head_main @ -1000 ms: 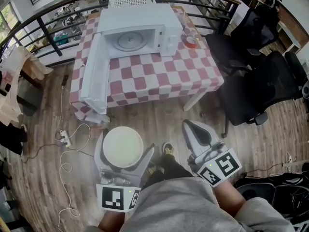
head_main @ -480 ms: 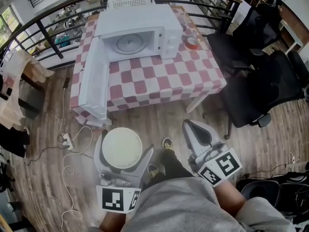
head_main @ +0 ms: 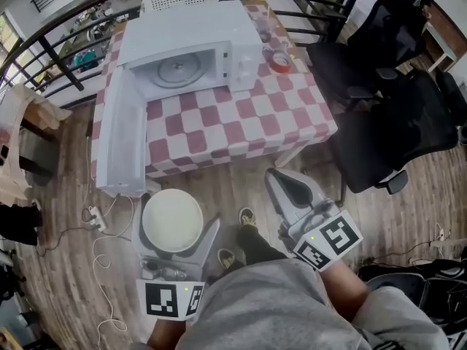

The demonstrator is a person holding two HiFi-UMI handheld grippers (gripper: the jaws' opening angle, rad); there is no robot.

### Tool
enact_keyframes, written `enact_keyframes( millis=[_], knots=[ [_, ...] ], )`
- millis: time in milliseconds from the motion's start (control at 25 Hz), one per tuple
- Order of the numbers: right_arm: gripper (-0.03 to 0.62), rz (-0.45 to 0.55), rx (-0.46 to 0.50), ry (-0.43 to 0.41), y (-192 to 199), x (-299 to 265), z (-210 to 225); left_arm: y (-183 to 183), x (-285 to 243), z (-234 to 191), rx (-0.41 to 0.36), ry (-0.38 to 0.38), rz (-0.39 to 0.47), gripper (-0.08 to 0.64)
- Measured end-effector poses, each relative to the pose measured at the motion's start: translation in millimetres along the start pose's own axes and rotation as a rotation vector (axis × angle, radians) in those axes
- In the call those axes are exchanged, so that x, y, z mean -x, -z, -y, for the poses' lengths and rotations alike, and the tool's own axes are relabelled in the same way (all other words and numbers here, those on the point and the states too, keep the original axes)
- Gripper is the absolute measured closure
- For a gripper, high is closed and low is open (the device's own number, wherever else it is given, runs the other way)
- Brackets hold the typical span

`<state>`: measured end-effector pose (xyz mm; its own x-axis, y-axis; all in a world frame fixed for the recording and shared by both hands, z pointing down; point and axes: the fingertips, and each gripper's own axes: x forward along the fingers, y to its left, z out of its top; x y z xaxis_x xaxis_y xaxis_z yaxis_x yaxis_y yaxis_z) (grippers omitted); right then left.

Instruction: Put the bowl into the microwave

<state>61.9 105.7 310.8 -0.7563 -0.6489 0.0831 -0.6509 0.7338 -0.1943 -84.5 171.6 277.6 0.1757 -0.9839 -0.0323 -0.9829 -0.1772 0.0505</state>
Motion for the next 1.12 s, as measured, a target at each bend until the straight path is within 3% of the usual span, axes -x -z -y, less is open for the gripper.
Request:
enact_keyframes(
  millis=[400, 1120],
  knots=[
    [0.594, -0.017, -0.011, -0.008, -11, -38, 53, 3, -64, -4, -0.005, -0.005, -0.017, 0.021],
    [0.593, -0.030, -0.024, -0.105, -18, -88, 98, 1, -124, -11, -0.044, -0.085, -0.026, 0.021]
  ],
)
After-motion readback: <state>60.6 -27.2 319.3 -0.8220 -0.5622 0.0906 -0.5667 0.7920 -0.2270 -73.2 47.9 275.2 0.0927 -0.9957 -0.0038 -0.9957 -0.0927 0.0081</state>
